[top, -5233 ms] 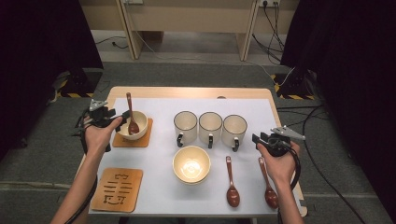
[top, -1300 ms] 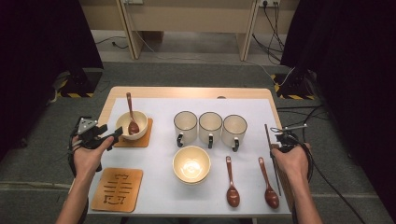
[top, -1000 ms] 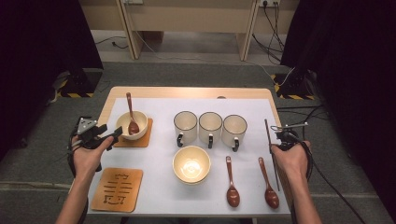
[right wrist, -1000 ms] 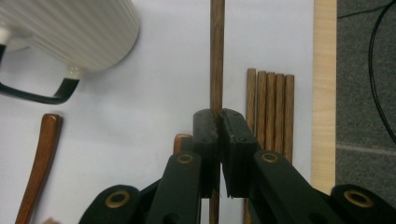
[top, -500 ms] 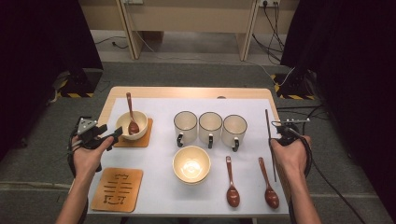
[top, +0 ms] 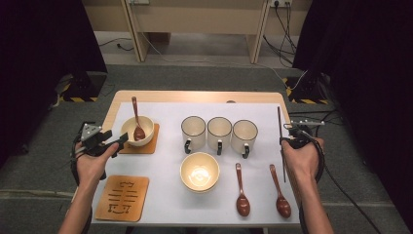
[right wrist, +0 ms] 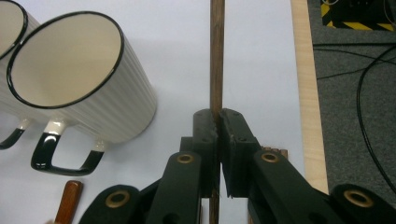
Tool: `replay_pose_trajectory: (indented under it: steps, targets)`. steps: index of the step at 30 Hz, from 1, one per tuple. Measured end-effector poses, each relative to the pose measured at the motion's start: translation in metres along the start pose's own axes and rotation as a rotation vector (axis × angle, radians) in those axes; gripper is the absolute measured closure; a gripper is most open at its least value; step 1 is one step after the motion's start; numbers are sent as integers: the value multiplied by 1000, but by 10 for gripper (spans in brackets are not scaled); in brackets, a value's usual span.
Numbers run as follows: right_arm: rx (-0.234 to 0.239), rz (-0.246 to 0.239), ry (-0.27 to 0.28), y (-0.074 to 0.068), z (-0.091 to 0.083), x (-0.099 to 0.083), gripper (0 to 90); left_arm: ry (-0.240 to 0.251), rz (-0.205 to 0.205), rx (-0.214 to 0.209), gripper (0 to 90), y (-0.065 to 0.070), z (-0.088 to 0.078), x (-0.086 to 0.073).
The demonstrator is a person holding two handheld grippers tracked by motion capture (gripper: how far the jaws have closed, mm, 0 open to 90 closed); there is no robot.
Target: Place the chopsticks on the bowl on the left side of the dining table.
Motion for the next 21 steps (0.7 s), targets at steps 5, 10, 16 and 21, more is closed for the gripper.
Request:
replay_pose_trajectory:
  steps: [5, 10, 16, 21]
  targets:
    - [-2, -3, 28, -1, 0, 5, 854, 2, -2, 0, 322, 0, -1, 0]
    - [-11, -6, 56, 0, -1, 9, 854, 5, -1, 0, 322, 0, -1, 0]
    - [-19, -10, 94, 0, -2, 13, 854, 7, -1, 2, 322, -1, -2, 1]
    - [-25, -10, 126, -1, -4, 18, 854, 7, -2, 2, 322, -1, -2, 1]
Point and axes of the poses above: each handheld gripper's, and its own axes: z roughly forward along the jaws, x roughly out of its top, y roughly to its right, the point moved 8 cm from there along z, roughly forward along the jaws, and after that the axes turned 7 degrees about -z, right-handed, at the moved point
